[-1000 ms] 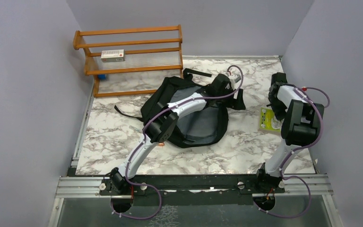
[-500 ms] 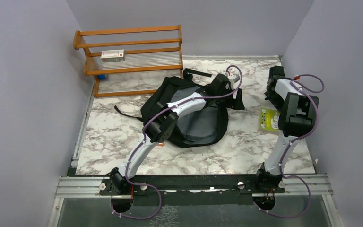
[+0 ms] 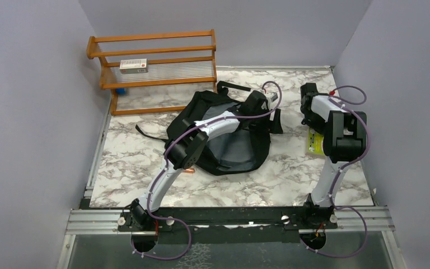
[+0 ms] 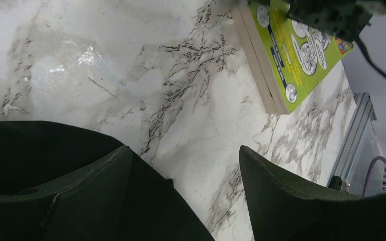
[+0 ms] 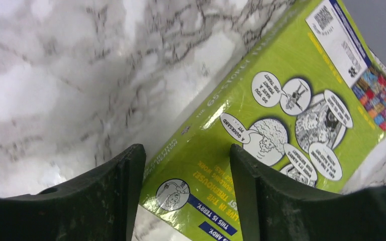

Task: Pack the student bag
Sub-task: Adjust the book at the center of the board.

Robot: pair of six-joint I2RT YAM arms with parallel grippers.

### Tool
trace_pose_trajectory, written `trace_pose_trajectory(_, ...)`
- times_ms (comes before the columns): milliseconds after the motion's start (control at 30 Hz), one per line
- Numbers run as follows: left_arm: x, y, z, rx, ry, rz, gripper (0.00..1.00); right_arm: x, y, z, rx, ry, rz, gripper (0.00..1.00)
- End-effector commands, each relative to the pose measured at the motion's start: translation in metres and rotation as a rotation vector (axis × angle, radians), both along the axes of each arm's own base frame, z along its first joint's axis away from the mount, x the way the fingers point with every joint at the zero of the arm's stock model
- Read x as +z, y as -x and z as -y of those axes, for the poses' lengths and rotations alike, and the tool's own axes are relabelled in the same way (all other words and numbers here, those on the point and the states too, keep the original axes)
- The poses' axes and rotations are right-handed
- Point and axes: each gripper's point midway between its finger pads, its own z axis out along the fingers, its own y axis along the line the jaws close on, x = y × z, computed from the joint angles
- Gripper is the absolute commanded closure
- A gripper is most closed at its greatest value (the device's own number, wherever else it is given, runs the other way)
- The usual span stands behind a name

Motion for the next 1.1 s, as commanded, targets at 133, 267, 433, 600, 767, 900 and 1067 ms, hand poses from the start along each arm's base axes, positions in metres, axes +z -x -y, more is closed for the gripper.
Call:
trace_pose_trajectory(133,0.044,-0.016,-0.023,0.061,0.052,0.067,0.21,-0.02,0.055,-0.064,0.089,-0.155,-0.048,0.53)
trace_pose_trajectory(267,0.04,-0.021,-0.034,0.081,0.043,0.059,0.21,-0.023,0.078,-0.088,0.118,-0.192,-0.05,0.58)
trace_pose_trajectory(433,0.042,-0.028,-0.045,0.105,0.049,0.065,0.21,-0.014,0.094,-0.11,0.152,-0.222,-0.02,0.58)
trace_pose_trajectory(600,0.048,-0.028,-0.046,0.097,0.069,0.073,0.21,0.037,0.061,-0.095,0.164,-0.115,0.173,0.44)
trace_pose_trajectory(767,0.059,-0.027,-0.044,0.079,0.089,0.099,0.21,0.078,0.024,-0.067,0.109,-0.016,0.31,0.31)
trace_pose_trajectory(900,0.064,-0.025,-0.046,0.072,0.09,0.106,0.2,0.083,-0.002,-0.034,0.064,-0.002,0.33,0.3)
trace_pose_trajectory(1067,0.069,-0.018,-0.044,0.06,0.097,0.109,0.21,0.063,-0.022,0.006,-0.034,-0.001,0.283,0.29)
